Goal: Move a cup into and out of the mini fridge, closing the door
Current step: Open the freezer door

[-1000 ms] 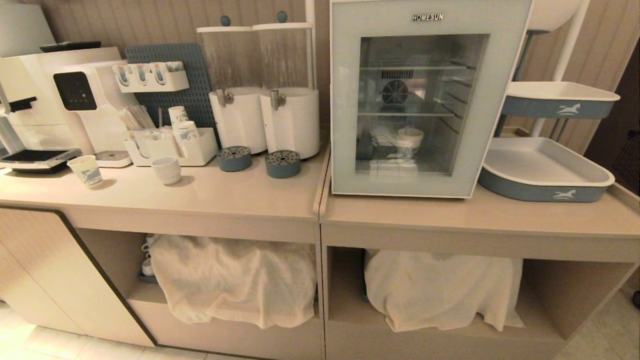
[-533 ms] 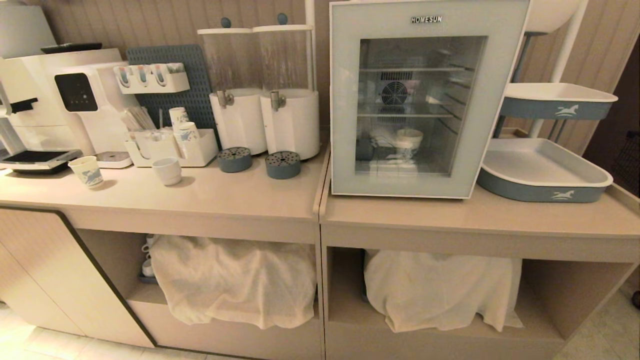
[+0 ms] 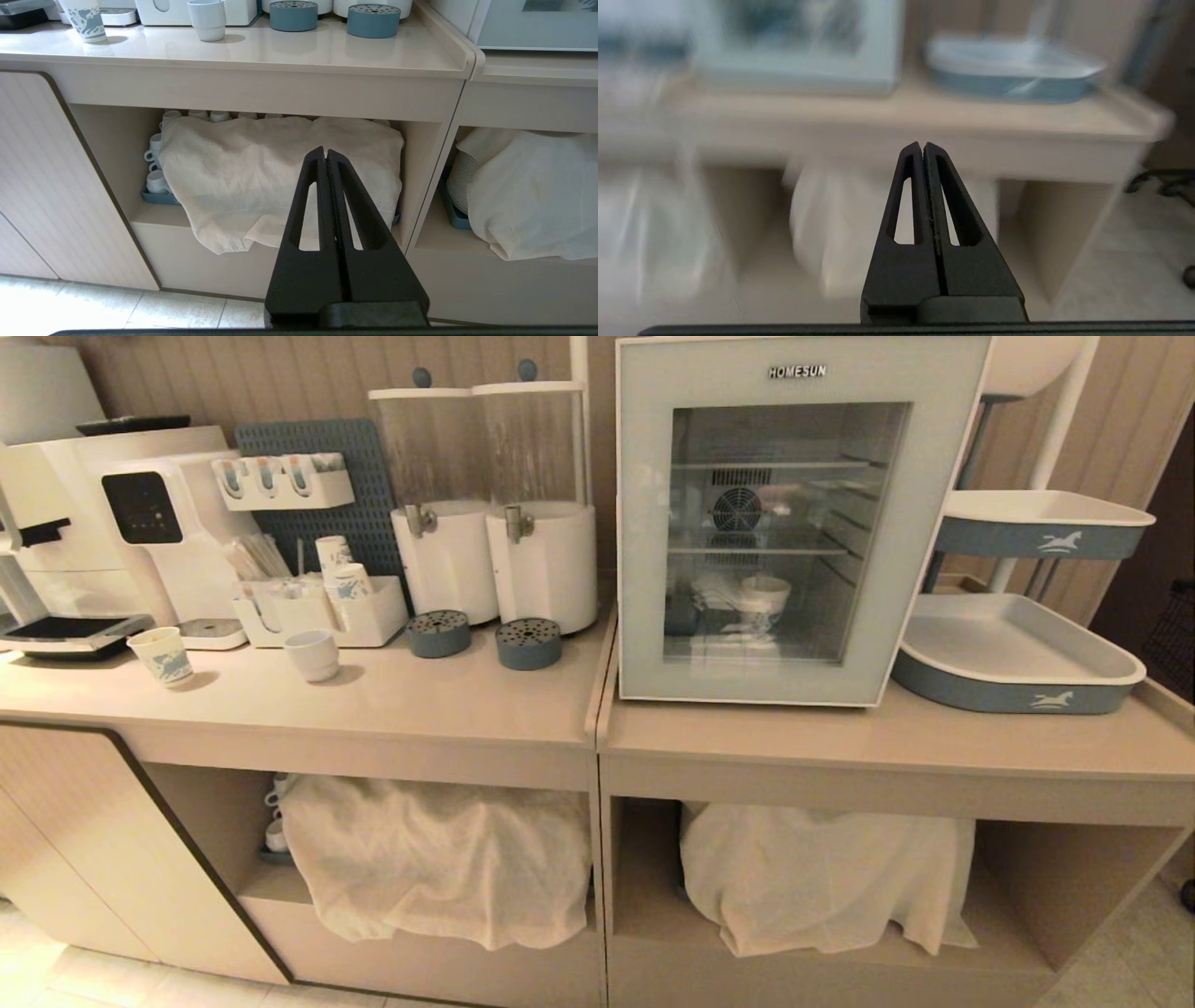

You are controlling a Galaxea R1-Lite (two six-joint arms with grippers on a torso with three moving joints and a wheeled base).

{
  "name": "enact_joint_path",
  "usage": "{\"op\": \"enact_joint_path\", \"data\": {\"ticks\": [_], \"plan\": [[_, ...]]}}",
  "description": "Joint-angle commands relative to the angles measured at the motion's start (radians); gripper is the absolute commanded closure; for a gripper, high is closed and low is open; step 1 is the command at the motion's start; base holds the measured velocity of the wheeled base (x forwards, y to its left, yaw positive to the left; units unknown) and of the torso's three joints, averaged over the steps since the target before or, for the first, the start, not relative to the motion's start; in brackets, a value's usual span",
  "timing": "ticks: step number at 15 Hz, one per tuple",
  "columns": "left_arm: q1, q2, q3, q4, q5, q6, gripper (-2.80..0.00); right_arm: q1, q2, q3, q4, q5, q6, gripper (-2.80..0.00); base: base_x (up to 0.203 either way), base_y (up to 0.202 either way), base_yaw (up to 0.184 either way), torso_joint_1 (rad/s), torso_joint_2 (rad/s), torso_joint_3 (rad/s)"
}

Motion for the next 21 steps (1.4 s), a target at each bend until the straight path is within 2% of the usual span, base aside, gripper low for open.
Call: {"op": "enact_joint_path", "data": {"ticks": [1, 4, 5, 21], "plan": [[0.0, 0.0, 0.02, 0.0, 0.0, -0.001, 0.0, 0.0, -0.001, -0.021, 0.122, 0.042, -0.011, 0.0, 0.0, 0.0, 0.0, 0.0, 0.0, 0.0], [0.0, 0.0, 0.02, 0.0, -0.001, 0.001, 0.0, 0.0, -0.001, -0.05, 0.26, 0.043, 0.076, 0.0, 0.0, 0.0, 0.0, 0.0, 0.0, 0.0], [0.0, 0.0, 0.02, 0.0, -0.001, 0.002, 0.0, 0.0, 0.0, -0.052, 0.26, 0.04, 0.091, 0.0, 0.0, 0.0, 0.0, 0.0, 0.0, 0.0], [0.0, 0.0, 0.018, 0.003, -0.003, 0.01, 0.0, 0.0, 0.0, -0.053, 0.26, 0.04, 0.099, 0.0, 0.0, 0.0, 0.0, 0.0, 0.0, 0.0]]}}
